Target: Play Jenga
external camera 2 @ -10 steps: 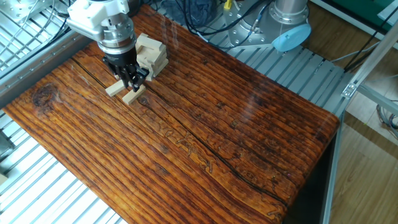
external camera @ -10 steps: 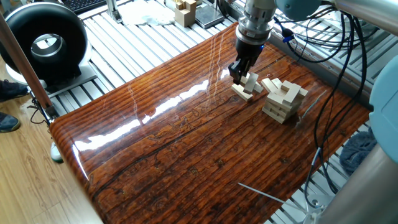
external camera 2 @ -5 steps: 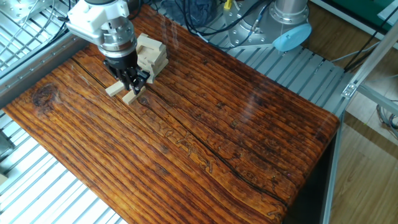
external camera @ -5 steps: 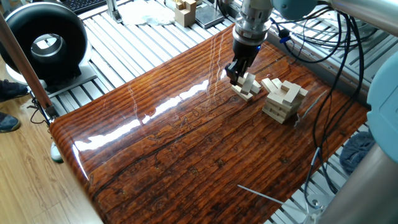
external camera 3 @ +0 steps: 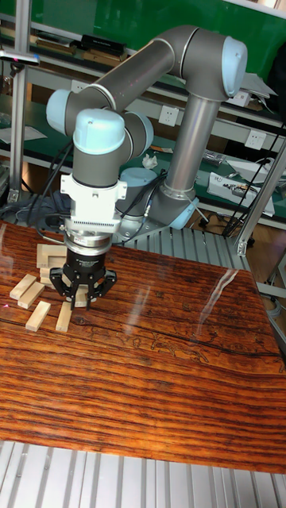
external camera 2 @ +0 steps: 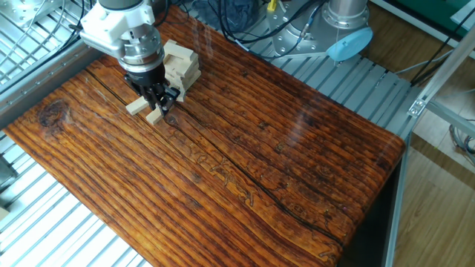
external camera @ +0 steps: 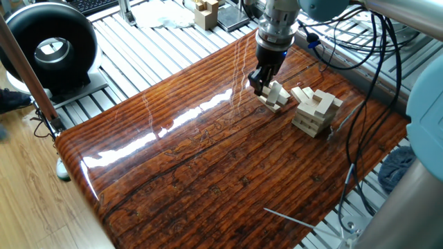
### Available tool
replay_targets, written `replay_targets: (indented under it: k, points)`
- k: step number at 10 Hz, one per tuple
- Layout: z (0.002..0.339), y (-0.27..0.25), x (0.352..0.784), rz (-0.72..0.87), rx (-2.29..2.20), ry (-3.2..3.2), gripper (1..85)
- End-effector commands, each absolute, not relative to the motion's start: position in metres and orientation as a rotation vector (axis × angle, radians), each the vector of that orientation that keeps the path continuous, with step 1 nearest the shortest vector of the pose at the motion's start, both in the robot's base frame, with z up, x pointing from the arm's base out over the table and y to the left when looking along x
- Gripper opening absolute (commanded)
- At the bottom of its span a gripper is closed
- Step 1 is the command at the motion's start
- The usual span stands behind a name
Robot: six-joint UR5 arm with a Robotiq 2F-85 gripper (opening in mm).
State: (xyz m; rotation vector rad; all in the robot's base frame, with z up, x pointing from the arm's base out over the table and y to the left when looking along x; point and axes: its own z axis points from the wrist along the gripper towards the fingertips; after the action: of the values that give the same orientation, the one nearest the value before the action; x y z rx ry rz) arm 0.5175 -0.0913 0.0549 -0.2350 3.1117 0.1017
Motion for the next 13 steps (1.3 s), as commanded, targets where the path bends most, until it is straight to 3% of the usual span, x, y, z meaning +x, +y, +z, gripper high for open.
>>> replay_targets:
  k: [1, 13]
  points:
    - [0.055, -0.085, 0.518, 0.131, -0.237, 3.111, 16.3]
    - [0.036, -0.079, 0.529, 0.123, -0.234, 3.089, 14.7]
